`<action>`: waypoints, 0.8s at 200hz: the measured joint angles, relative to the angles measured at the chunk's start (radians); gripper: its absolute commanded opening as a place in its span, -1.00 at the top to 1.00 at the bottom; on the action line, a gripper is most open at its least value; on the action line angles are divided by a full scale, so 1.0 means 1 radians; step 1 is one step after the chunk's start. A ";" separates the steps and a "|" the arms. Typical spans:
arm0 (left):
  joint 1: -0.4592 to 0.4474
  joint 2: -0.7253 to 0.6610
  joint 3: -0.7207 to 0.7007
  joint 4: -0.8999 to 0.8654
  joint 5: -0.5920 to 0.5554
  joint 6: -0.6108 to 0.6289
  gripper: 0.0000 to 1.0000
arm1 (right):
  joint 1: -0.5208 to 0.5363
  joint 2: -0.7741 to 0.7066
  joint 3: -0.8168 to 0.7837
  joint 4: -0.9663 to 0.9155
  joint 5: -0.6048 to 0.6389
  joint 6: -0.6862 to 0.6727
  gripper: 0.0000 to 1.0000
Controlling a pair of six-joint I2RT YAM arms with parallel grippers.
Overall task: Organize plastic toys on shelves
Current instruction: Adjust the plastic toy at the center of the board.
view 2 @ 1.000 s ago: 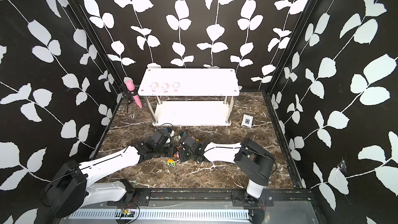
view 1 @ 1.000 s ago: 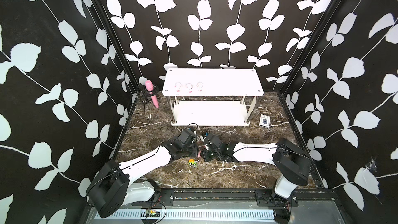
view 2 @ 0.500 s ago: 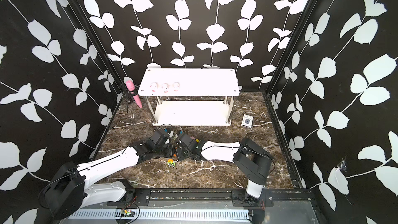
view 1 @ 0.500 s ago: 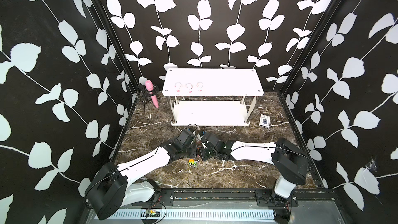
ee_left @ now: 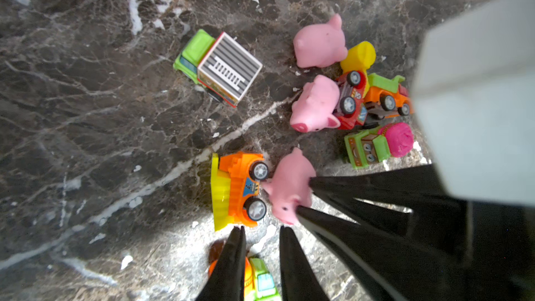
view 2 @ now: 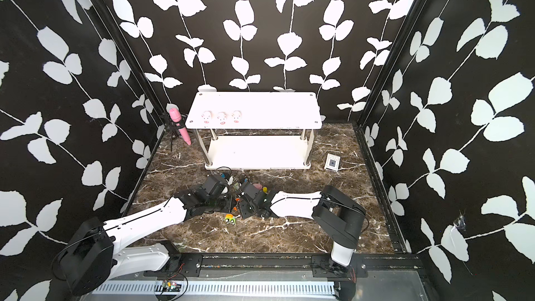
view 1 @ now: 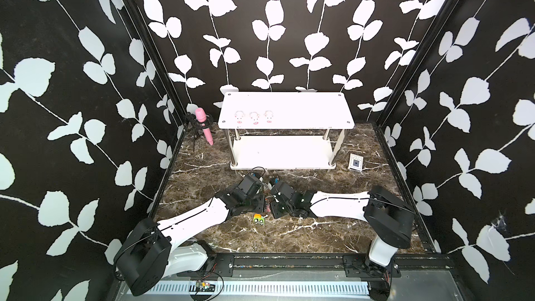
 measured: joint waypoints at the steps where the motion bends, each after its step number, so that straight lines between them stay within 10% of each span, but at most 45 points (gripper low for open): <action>1: 0.000 0.001 0.000 0.000 0.001 0.000 0.53 | 0.000 -0.003 -0.003 -0.002 0.001 0.000 0.54; 160: -0.002 0.171 0.050 0.072 0.117 0.021 0.76 | 0.002 -0.043 -0.062 -0.085 0.070 0.000 0.56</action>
